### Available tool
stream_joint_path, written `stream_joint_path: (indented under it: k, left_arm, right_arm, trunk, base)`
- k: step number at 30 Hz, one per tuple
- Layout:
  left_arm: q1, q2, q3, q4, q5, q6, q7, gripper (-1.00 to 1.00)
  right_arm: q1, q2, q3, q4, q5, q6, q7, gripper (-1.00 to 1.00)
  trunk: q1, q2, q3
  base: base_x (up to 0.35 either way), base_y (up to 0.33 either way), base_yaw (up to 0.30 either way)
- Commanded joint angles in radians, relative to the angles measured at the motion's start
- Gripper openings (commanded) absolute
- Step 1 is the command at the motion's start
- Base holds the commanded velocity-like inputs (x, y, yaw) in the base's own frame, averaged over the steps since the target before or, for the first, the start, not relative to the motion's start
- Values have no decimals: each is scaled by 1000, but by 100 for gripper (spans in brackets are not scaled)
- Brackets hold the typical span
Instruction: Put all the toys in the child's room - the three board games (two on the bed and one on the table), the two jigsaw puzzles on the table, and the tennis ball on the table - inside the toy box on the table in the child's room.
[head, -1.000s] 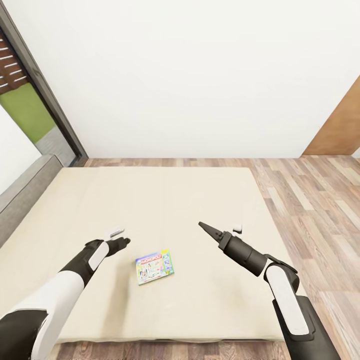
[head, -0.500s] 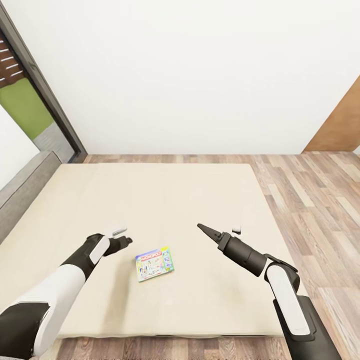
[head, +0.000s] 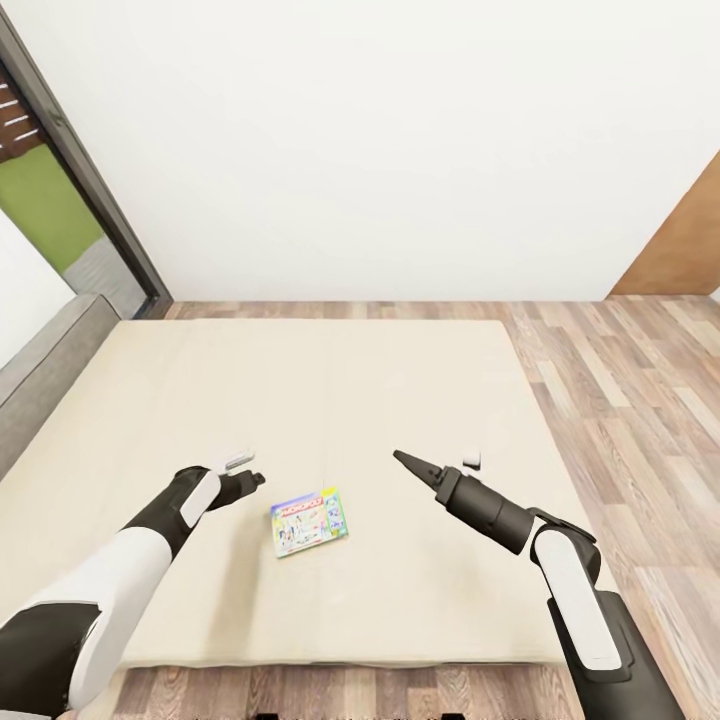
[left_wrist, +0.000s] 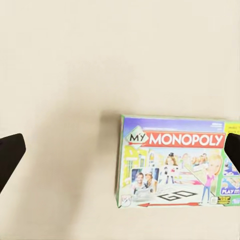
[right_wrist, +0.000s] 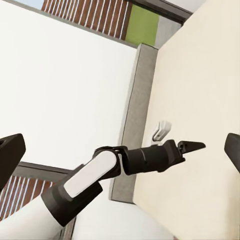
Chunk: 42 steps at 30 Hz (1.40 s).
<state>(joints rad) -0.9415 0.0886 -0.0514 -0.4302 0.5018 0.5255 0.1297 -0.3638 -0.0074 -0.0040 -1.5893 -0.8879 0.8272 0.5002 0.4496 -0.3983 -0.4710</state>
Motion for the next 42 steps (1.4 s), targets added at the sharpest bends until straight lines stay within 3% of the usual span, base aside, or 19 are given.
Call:
stream_joint_path:
  k: [1,15,20,28,33,37,42]
  left_arm:
    - [0,0,-6,-2,9,-9,8,100]
    - [0,2,-7,5,-18,-51,4,100]
    - [0,5,-6,20,-18,-54,-31,100]
    - [0,14,-7,28,-17,-46,-244,100]
    - [0,40,-6,28,-16,-35,-375,100]
    - [0,47,-5,28,-17,-30,-419,100]
    - [0,47,-5,28,-17,-30,-419,100]
  right_arm:
    - [0,0,-1,-1,-2,7,1,100]
    - [0,-5,-1,-1,-2,10,3,100]
    - [0,-5,-1,-1,-2,10,5,100]
    - [0,-6,-1,-1,-2,10,7,100]
    - [0,-6,-1,-1,-2,10,7,100]
    - [0,-5,-1,-1,-2,10,8,100]
    - [0,-5,-1,-1,-2,10,8,100]
  trunk:
    - [0,-2,-3]
    - [0,-2,-26]
    - [0,-2,-34]
    - [0,-2,-47]
    - [0,-2,-55]
    - [0,-2,-62]
    - [0,-2,-70]
  base:
    - [0,0,0]
    - [0,0,0]
    - [0,0,0]
    - [0,0,0]
    - [0,0,0]
    - [0,0,0]
    - [0,0,0]
